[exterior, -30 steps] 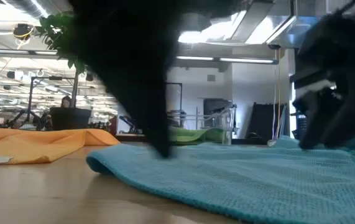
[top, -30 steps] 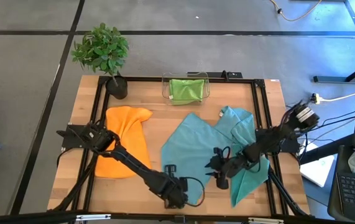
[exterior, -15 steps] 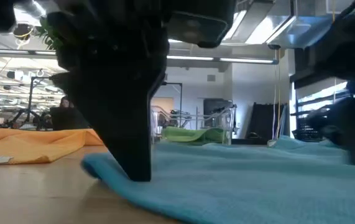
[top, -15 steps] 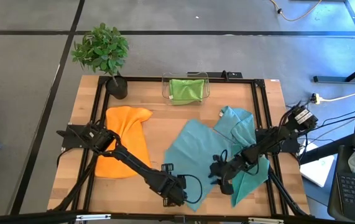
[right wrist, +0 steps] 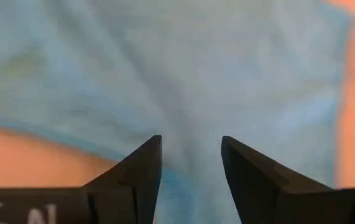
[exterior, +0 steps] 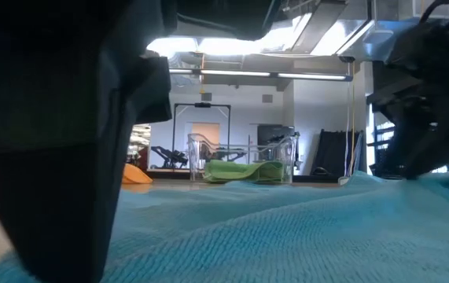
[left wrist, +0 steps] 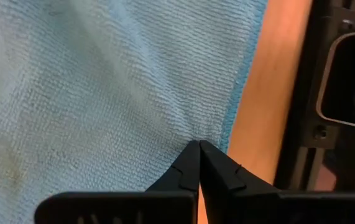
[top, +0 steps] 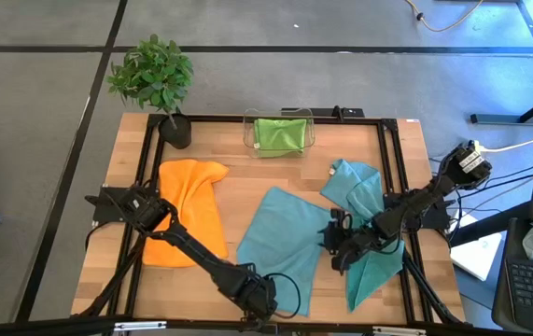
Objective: Fold microfiber towels
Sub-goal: Fold the top left blue microfiber towel
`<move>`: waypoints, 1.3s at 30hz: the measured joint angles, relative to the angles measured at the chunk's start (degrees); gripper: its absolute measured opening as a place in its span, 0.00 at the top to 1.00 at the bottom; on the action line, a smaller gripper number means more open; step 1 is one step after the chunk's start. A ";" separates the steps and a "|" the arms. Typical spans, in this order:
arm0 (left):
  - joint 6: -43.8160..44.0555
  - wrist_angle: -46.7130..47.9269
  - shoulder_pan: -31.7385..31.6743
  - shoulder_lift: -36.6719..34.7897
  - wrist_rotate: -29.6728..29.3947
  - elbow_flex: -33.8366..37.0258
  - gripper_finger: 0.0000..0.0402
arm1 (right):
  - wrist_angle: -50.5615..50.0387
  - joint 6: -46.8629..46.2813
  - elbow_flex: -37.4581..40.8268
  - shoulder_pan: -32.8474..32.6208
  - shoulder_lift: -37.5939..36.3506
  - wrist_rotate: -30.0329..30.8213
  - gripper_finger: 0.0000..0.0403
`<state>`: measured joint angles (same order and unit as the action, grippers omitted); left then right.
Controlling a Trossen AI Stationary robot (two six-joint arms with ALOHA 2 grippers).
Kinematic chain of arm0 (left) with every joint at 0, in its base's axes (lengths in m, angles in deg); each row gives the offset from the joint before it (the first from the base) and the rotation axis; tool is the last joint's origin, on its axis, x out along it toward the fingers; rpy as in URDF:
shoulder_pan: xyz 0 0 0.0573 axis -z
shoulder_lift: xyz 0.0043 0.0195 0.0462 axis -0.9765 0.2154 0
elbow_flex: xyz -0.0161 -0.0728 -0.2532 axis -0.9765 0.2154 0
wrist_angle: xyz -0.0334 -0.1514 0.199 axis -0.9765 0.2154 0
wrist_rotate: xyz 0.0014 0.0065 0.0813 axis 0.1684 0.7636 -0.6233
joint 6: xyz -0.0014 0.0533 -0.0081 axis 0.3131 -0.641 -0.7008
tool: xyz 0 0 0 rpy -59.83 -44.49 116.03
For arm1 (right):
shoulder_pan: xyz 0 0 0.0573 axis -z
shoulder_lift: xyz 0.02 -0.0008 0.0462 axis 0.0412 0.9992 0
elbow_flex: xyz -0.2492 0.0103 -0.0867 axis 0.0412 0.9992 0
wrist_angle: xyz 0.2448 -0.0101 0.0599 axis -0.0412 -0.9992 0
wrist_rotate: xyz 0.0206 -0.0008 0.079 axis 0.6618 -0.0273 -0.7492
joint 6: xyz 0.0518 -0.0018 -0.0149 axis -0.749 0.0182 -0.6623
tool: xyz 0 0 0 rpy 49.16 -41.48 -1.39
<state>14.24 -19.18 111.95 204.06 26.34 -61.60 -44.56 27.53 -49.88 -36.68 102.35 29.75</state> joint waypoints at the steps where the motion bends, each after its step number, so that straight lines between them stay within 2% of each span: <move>1: -0.03 -0.23 0.02 0.00 0.02 0.00 1.00 | 1.14 1.49 -0.01 0.96 0.18 1.12 0.58; 4: -0.09 -0.39 -0.12 0.00 0.01 0.00 0.99 | 5.79 6.32 -0.10 5.24 1.66 1.65 0.58; 9: -1.87 -1.19 -0.74 0.00 0.02 0.00 1.00 | 19.68 16.38 -0.13 14.34 4.59 -3.39 0.58; 13: -1.87 -1.19 -0.89 0.00 -0.08 0.00 0.99 | 28.96 17.99 -0.22 22.04 7.80 -12.65 0.58; 15: -1.91 -1.29 -0.84 0.00 -0.22 0.00 1.00 | 30.61 16.52 -0.28 24.48 10.40 -18.58 0.58; 17: -1.91 -1.25 -0.59 0.00 -0.26 0.00 1.00 | 30.53 15.57 -0.52 25.72 13.19 -21.76 0.58; 26: -2.04 -1.80 -0.20 0.00 -0.59 0.00 0.99 | 30.59 18.16 -6.38 26.47 22.68 -23.13 0.58; 31: -2.04 -2.17 -0.23 0.00 -0.74 0.00 0.99 | 27.70 22.56 -10.03 29.22 25.12 -23.55 0.58; 39: -2.03 -2.06 -1.81 0.00 -5.29 0.00 0.97 | 26.15 28.58 -12.26 34.50 25.85 -23.26 0.58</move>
<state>12.21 -21.24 110.14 204.06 21.04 -61.60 -18.41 56.12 -62.14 -2.18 128.20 6.49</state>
